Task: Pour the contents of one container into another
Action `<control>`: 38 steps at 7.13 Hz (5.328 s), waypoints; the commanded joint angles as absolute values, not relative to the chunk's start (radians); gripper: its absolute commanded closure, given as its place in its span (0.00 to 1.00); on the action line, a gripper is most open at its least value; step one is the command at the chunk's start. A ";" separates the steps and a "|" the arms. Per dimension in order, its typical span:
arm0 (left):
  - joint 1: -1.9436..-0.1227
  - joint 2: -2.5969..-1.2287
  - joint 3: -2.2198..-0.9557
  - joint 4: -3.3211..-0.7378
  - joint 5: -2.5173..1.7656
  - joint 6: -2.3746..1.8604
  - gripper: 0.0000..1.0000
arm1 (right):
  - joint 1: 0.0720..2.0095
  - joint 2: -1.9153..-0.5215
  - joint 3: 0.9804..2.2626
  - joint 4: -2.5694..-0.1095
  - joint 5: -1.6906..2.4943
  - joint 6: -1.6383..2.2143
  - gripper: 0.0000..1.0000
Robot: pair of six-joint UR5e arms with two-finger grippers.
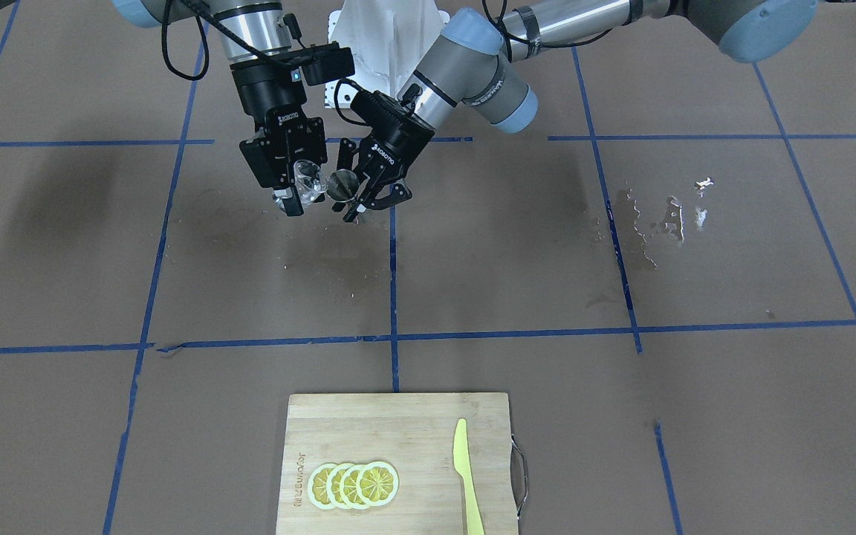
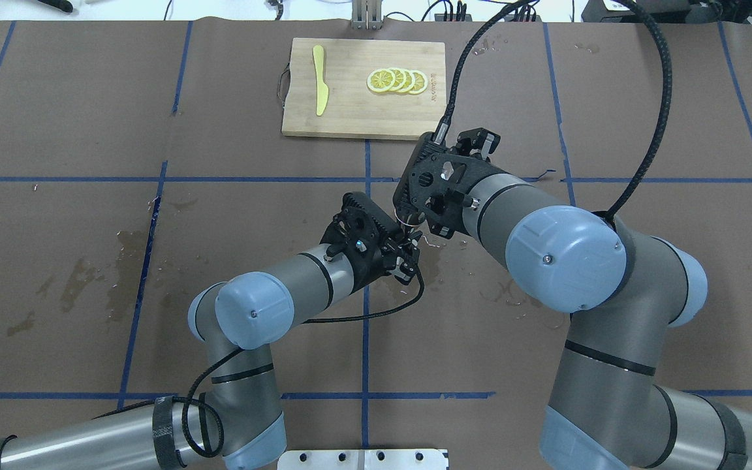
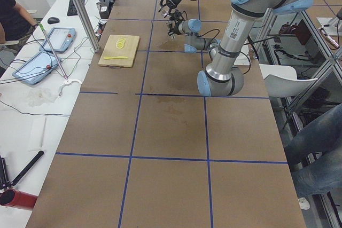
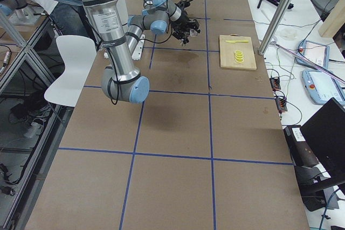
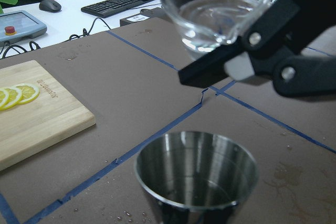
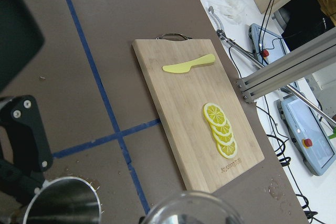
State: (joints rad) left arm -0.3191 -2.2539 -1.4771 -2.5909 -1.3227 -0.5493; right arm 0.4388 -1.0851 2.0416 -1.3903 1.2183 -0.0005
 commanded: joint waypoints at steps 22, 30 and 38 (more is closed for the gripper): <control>-0.330 -2.260 -1.466 -2.591 -1.322 -0.545 1.00 | 0.354 -0.985 2.033 -1.525 0.917 -0.560 1.00; -0.333 -2.260 -1.466 -2.592 -1.322 -0.545 1.00 | 0.336 -0.991 2.036 -1.520 0.910 -0.338 1.00; -0.363 -2.255 -1.470 -2.611 -1.336 -0.546 1.00 | 0.498 -1.127 2.069 -1.347 1.049 0.018 1.00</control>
State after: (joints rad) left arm -0.3560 -2.2567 -1.4685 -2.6086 -1.3329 -0.5461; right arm 0.4680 -1.0821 2.0640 -1.3961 1.0211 -0.0455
